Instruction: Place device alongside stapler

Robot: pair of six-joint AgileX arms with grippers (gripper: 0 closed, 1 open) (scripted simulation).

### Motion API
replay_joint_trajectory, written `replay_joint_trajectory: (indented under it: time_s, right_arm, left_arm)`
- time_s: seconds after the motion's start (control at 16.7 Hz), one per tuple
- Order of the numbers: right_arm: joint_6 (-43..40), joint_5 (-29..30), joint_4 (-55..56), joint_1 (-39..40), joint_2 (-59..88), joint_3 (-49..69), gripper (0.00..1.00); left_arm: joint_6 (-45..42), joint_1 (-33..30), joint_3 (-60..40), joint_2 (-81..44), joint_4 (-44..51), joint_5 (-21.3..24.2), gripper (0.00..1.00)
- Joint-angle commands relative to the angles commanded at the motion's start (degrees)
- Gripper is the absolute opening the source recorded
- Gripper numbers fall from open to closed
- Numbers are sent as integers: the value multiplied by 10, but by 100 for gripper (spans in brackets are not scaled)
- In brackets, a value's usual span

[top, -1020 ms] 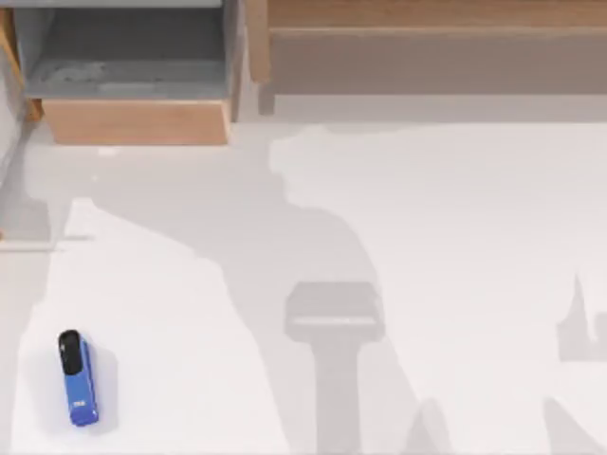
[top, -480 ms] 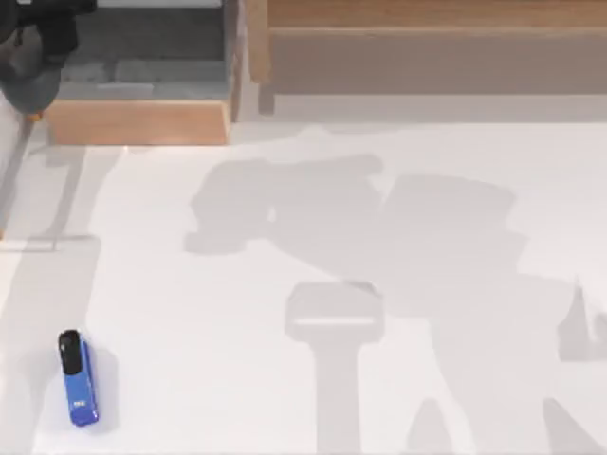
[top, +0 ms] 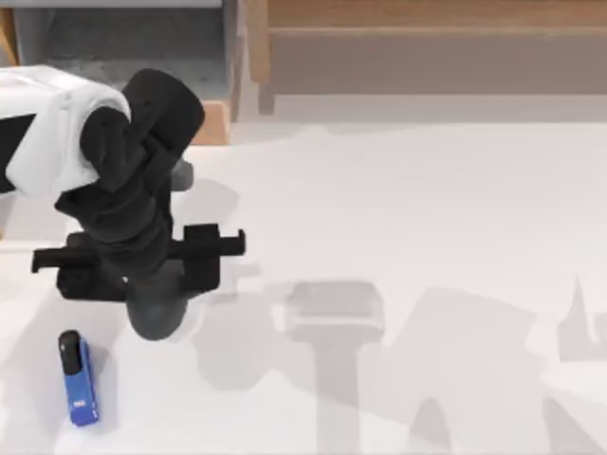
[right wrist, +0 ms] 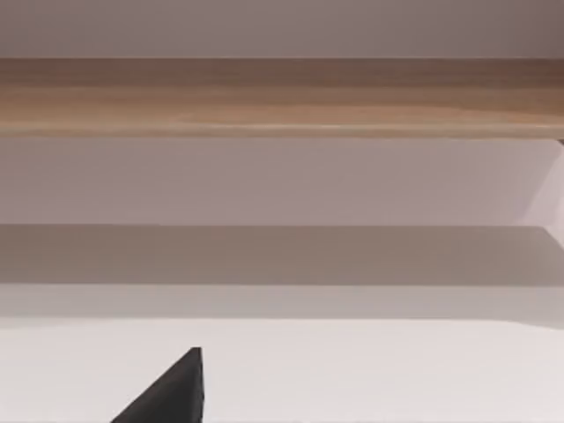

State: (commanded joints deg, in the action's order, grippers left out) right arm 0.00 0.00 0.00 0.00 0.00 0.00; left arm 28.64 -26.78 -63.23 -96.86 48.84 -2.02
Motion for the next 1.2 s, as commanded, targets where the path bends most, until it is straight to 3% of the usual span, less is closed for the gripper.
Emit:
replay_joint_trajectory:
  time_s: [0.3, 1.2]
  right_arm:
    - [0, 0, 0, 0, 0, 0, 100]
    - [0, 0, 0, 0, 0, 0, 100]
  left_arm:
    - [59, -93, 107, 42, -41, -12, 0]
    - [61, -95, 109, 44, -61, -16, 0]
